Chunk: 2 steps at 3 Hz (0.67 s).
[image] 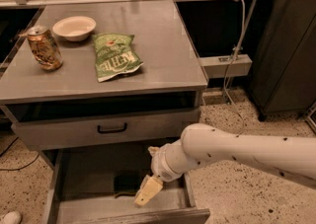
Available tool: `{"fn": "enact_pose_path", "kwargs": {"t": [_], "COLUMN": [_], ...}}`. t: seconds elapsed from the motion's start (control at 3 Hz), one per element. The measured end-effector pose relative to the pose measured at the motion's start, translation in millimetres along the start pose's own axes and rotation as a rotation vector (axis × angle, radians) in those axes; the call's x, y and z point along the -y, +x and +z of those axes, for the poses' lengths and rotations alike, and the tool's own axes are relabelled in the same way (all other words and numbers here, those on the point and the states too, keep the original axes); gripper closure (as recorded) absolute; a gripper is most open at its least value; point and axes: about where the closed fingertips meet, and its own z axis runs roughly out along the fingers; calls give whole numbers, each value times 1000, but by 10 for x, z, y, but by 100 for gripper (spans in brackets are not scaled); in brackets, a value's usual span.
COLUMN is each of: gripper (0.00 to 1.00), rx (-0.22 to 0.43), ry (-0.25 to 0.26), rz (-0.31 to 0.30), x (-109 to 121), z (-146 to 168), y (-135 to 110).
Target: Pick sponge from middle drawer and place on counter
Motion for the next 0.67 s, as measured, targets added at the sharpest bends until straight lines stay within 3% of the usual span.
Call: {"fn": "enact_pose_path", "kwargs": {"t": [0.33, 0.67], "gripper": [0, 0], "rx": [0, 22], "ry": [0, -13], "rz": [0, -22], "x": [0, 22], "z": [-1, 282], "y": [-1, 20]}}
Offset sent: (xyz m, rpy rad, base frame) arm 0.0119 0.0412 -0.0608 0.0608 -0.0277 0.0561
